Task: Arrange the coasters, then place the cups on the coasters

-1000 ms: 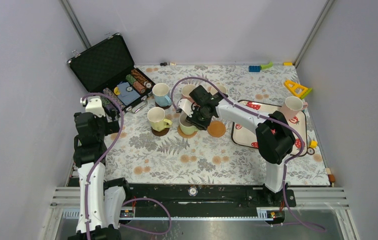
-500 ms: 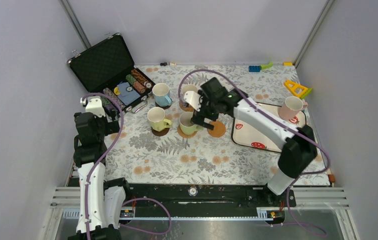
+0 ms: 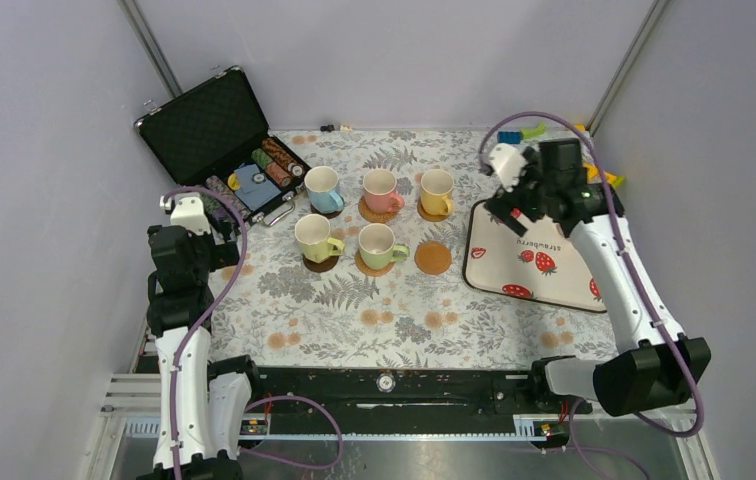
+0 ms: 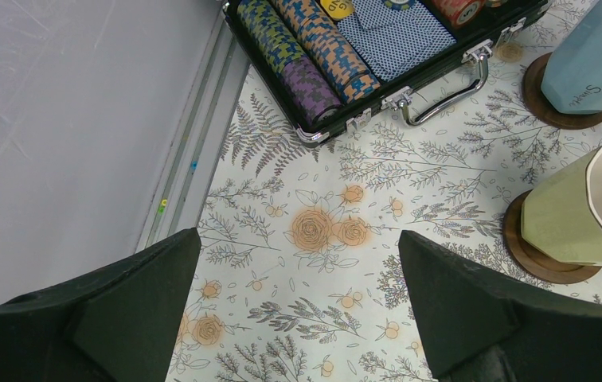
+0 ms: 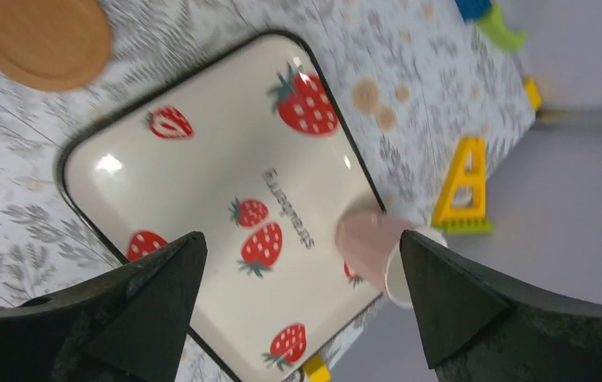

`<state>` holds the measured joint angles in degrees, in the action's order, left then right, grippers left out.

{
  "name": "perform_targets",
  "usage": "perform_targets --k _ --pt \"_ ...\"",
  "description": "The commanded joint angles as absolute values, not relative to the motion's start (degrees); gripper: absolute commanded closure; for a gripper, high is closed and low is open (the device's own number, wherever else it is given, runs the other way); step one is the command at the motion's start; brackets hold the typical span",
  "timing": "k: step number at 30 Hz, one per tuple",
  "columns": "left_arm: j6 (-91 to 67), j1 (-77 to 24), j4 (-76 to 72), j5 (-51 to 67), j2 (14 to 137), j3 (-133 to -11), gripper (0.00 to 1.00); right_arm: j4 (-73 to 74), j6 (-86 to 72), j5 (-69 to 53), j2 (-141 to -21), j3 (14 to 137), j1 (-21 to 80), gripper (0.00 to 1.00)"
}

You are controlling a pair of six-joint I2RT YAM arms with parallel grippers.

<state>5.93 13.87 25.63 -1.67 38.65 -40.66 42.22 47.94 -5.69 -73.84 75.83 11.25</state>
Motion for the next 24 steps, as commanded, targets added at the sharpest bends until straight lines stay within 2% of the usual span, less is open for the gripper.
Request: perform_targets --k 1,5,10,17,21,24 --pt "5.89 14.28 22.94 -0.27 37.78 -40.52 0.01 44.48 51.11 -7.96 -71.95 73.15 1.12 0.0" --pt "5.89 14.26 22.94 0.4 38.09 -40.43 0.01 44.37 53.03 -9.1 -74.16 73.14 -9.69 0.0" --pt "5.97 14.25 22.99 1.35 38.96 -40.47 0.01 46.31 62.68 -8.91 -80.24 79.04 -16.63 0.0" --pt "5.85 14.29 22.96 0.84 39.67 -40.6 0.01 59.65 83.99 -10.53 -90.64 93.95 -19.89 0.0" --pt "5.76 14.24 22.94 0.24 40.86 -40.86 0.01 69.9 92.53 -6.17 -98.19 103.34 -20.56 0.0" --pt "5.76 14.3 22.89 -1.43 41.27 -40.96 0.01 72.19 95.17 -2.57 -103.88 108.3 -21.19 0.0"
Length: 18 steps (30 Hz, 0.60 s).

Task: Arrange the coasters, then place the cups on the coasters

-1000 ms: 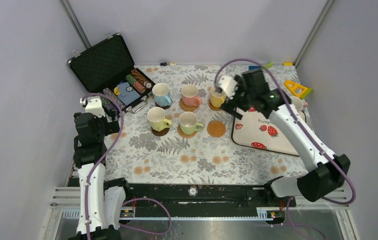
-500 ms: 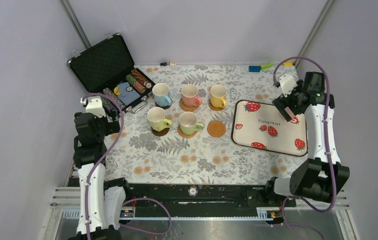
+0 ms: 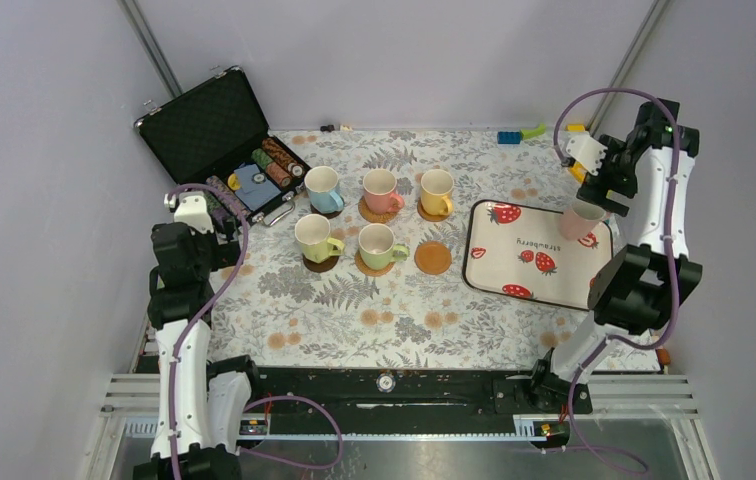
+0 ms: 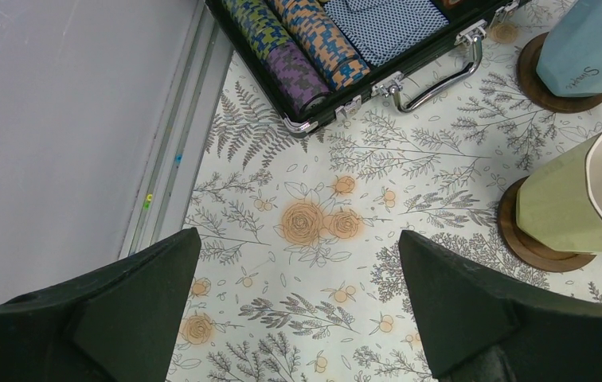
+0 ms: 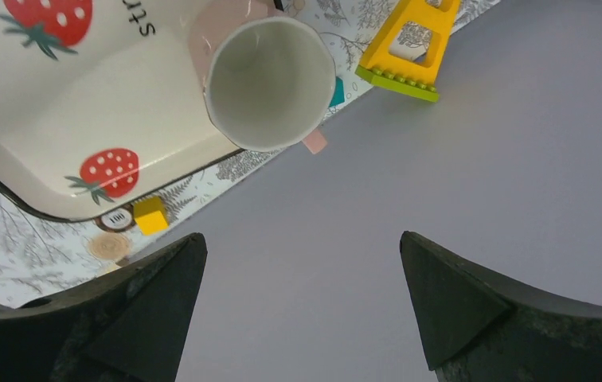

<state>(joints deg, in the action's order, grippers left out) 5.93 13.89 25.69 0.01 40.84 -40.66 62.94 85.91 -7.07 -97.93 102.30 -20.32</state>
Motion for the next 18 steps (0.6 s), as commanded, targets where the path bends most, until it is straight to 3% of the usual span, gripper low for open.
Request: perform_targets --k 1,6,18 --pt "5.8 14.26 22.8 -1.59 41.35 -41.02 0.01 73.32 95.64 -1.54 -105.74 110.14 -21.51 0.01" --pt "5.83 14.29 22.67 -2.33 42.13 -41.13 0.01 81.73 100.68 -0.93 -113.35 119.24 -22.99 0.02" --pt "5.89 14.29 22.37 -2.94 43.27 -41.14 0.01 73.86 103.07 -3.82 -119.31 118.98 -23.38 0.01"
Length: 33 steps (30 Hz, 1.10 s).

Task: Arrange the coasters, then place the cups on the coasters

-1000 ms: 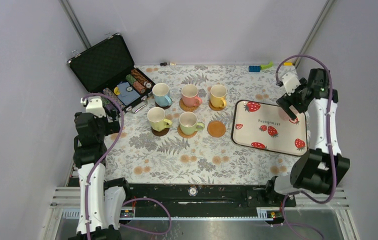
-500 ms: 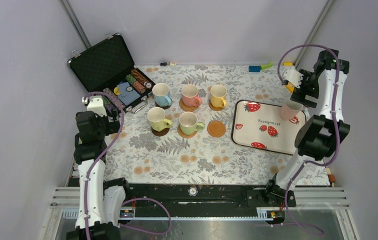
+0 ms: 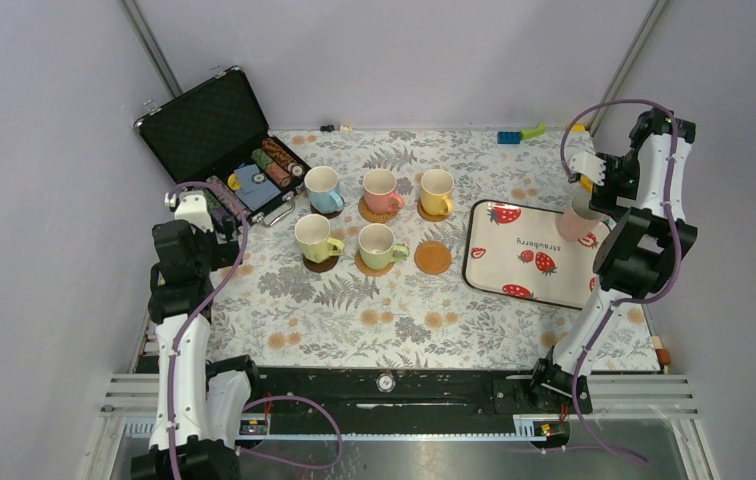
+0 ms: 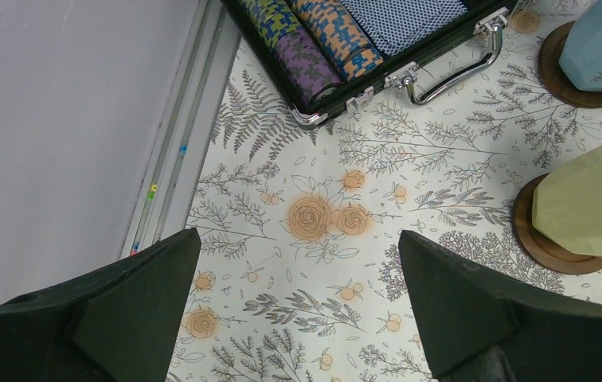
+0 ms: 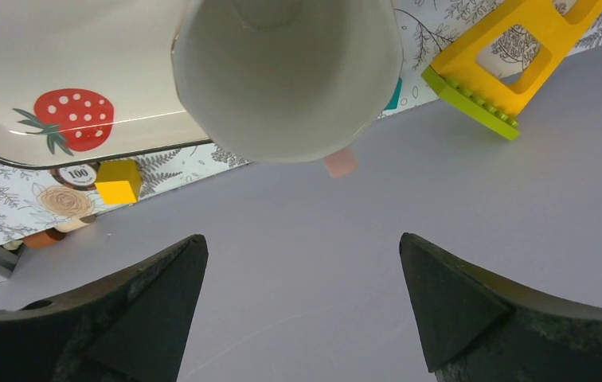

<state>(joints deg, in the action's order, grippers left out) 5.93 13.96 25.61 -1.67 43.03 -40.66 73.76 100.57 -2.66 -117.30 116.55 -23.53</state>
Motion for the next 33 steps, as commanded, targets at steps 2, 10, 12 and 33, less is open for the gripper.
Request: perform_targets --k 2,10,12,33 --pt "5.97 14.2 22.33 -3.17 43.49 -41.23 0.01 74.43 103.95 -4.49 -120.09 119.16 -23.38 0.01" --pt "5.97 14.24 22.21 -3.69 44.08 -41.13 0.01 75.3 105.26 -7.16 -122.39 118.9 -23.38 0.04" --pt "5.95 14.21 22.14 -3.86 44.14 -41.13 0.01 75.58 105.28 -8.45 -122.79 118.79 -23.33 0.05" --pt "5.98 14.22 22.23 -3.86 43.27 -41.12 0.01 77.85 102.99 -6.83 -122.86 117.73 -22.67 0.64"
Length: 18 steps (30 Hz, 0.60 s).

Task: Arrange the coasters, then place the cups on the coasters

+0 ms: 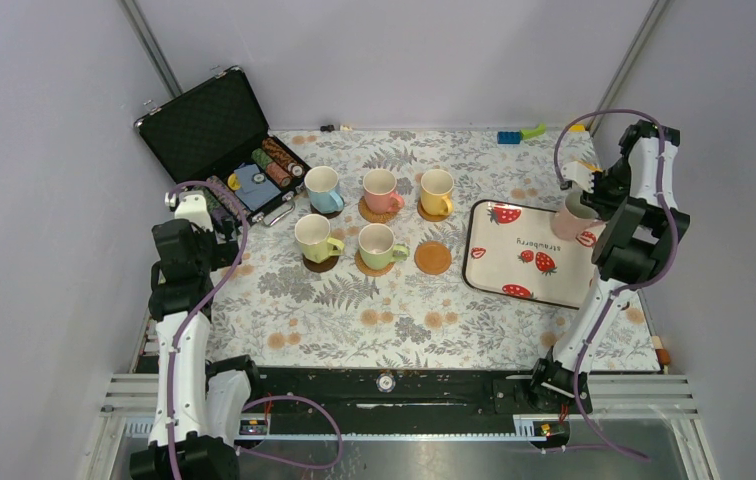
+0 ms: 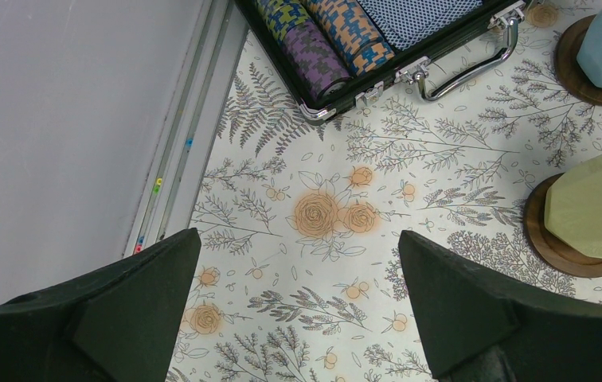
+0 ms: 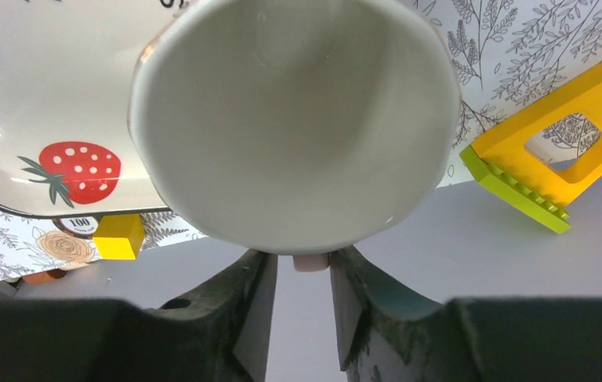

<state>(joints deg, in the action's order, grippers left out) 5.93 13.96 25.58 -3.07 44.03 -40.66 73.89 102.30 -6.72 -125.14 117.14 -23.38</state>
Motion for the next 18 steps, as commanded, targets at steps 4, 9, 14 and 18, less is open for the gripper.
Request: perform_targets --k 4,9,14,18 --pt "5.95 14.24 22.32 -3.73 43.07 -41.06 0.01 79.85 101.41 -6.78 -121.01 115.79 -21.84 0.67" --pt "5.97 14.25 22.28 -3.46 42.75 -40.96 0.01 77.83 99.16 -7.91 -114.94 106.27 -20.91 0.63" --pt "5.98 14.29 22.3 -2.86 42.63 -40.96 0.01 71.79 92.42 -6.29 -107.94 93.81 -18.47 0.58" --pt "5.98 14.28 22.31 -2.49 42.06 -40.91 0.01 67.55 81.28 -8.93 -105.17 90.46 -17.41 0.54"
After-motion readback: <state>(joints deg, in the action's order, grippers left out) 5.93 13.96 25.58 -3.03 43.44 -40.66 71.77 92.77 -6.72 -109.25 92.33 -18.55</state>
